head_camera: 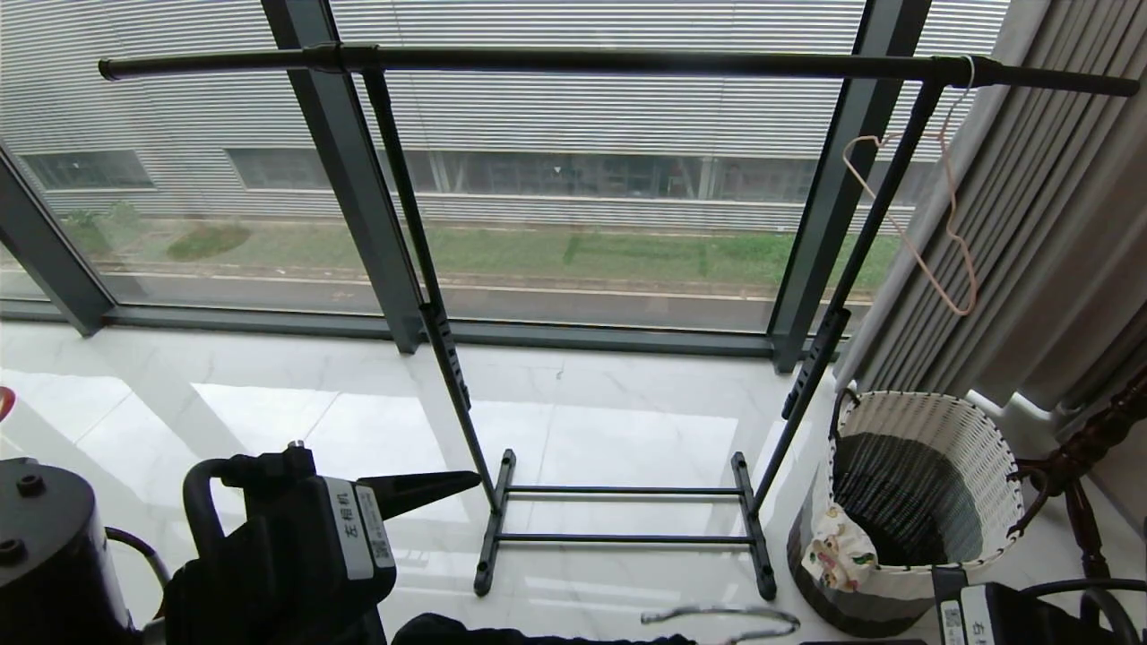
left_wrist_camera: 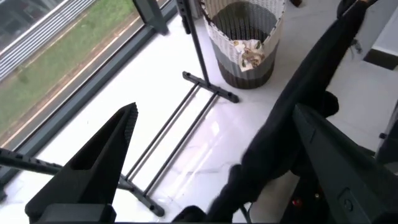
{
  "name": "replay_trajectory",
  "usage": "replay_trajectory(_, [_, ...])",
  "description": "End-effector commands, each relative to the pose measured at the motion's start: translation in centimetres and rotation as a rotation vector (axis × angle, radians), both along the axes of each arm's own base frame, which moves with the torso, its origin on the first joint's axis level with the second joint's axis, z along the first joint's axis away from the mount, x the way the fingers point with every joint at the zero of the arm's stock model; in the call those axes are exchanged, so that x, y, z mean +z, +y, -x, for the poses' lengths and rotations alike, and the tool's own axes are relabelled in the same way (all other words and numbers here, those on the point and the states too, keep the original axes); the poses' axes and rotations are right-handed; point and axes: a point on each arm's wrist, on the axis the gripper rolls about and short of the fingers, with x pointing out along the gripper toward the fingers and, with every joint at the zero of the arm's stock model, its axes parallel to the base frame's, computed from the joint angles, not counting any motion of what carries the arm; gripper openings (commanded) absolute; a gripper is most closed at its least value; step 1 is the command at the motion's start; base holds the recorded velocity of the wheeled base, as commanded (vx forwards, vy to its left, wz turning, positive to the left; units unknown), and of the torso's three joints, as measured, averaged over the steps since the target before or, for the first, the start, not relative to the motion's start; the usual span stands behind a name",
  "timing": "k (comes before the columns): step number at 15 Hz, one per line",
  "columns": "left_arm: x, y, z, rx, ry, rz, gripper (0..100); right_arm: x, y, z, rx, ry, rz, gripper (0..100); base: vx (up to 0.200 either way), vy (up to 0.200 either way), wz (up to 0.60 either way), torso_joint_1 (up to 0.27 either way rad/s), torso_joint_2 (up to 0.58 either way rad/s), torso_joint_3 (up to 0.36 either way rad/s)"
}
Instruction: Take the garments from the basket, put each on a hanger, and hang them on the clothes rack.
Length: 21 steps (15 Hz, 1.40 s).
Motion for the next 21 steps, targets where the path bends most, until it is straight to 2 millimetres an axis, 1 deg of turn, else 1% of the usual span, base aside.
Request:
replay_trajectory(1, [-0.3,-1.1,1.0,-0.117,0.014,-0.008,100,0.5,-0.2,1.0,0.046,-0.014,-0.021,0,0.000,0.000,0.00,0.000,0.00,0.000])
replay_trajectory(2, [-0.5,-1.6,1.5,-0.150,0.020,-0.017,100,0.6,-0.2,1.0,0.046,-0.015,-0.022,0,0.000,0.000,0.00,0.000,0.00,0.000])
replay_trajectory(4, [-1.1,-3.2,2.2,-0.236,0.044,-0.051,100,0.6,-0.2,1.1,0.047,-0.015,-0.022,0,0.000,0.000,0.00,0.000,0.00,0.000])
replay_trajectory(7, [-1.0,-4.0,2.2,-0.259,0.047,-0.055,100,0.5,-0.3,1.0,0.045,-0.013,-0.018,0,0.000,0.000,0.00,0.000,0.00,0.000])
replay_trajectory(10, [-0.8,-3.5,1.7,-0.218,0.043,-0.044,100,0.3,-0.3,1.1,0.045,-0.009,-0.011,0,0.000,0.000,0.00,0.000,0.00,0.000])
replay_trajectory(11, [-0.7,-3.0,1.1,-0.176,0.041,-0.037,100,0.3,-0.3,1.1,0.045,-0.009,-0.011,0,0.000,0.000,0.00,0.000,0.00,0.000])
replay_trajectory(14, [-0.2,-1.9,0.2,-0.103,0.028,-0.013,100,0.3,-0.4,1.1,0.044,-0.014,-0.016,0,0.000,0.000,0.00,0.000,0.00,0.000])
replay_trajectory(16, [0.4,-1.3,-0.8,-0.038,0.015,0.008,100,0.5,-0.5,1.2,0.044,-0.018,-0.022,0,0.000,0.000,0.00,0.000,0.00,0.000])
replay_trajectory(17, [0.6,-1.2,-1.0,-0.029,0.009,0.015,100,0.5,-0.5,1.2,0.043,-0.018,-0.022,0,0.000,0.000,0.00,0.000,0.00,0.000])
replay_trajectory(21, [2.5,-1.0,-1.8,0.006,-0.047,0.078,100,0.4,-0.8,0.6,0.000,-0.013,-0.019,0,0.000,0.000,0.00,0.000,0.00,0.000])
